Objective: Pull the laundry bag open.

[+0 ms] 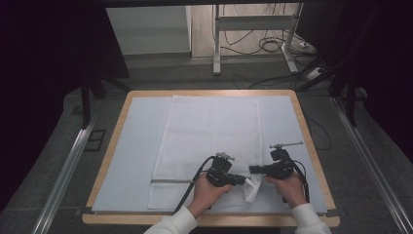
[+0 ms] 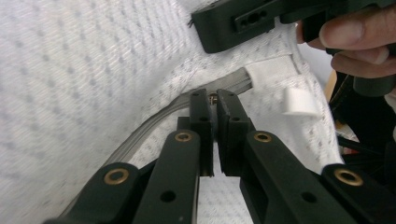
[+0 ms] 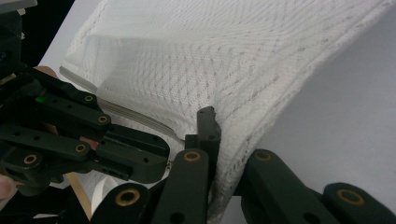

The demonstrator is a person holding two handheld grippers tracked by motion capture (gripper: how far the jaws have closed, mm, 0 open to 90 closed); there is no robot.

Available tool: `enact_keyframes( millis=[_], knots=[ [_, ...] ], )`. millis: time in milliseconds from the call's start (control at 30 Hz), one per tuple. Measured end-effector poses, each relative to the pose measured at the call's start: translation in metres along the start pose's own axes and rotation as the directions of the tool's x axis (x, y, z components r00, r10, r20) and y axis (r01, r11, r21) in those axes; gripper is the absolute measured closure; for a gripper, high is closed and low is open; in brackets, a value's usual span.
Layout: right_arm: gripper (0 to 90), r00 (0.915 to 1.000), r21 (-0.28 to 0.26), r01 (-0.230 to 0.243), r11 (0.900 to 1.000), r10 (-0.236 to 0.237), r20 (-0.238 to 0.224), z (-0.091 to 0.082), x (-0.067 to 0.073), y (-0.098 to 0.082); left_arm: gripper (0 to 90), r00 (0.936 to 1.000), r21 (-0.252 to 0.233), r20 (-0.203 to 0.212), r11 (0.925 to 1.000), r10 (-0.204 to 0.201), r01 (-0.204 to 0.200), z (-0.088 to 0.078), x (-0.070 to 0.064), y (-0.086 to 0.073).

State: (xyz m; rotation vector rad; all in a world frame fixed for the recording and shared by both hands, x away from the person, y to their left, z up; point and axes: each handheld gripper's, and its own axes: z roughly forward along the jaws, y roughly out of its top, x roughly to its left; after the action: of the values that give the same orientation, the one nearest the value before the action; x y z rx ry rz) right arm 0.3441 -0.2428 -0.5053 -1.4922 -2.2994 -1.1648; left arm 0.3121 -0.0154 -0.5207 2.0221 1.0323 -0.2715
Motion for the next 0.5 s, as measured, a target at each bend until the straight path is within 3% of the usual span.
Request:
enact_keyframes(
  millis=[500],
  knots=[
    [88.3,1.0000,-0.005,-0.006,1.000,0.006,-0.006,0.001,0.000,0.000,86.5,0.9998,-0.023,0.009,0.9996,-0.018,0.018,-0.011,0.008,-0.003]
  ],
)
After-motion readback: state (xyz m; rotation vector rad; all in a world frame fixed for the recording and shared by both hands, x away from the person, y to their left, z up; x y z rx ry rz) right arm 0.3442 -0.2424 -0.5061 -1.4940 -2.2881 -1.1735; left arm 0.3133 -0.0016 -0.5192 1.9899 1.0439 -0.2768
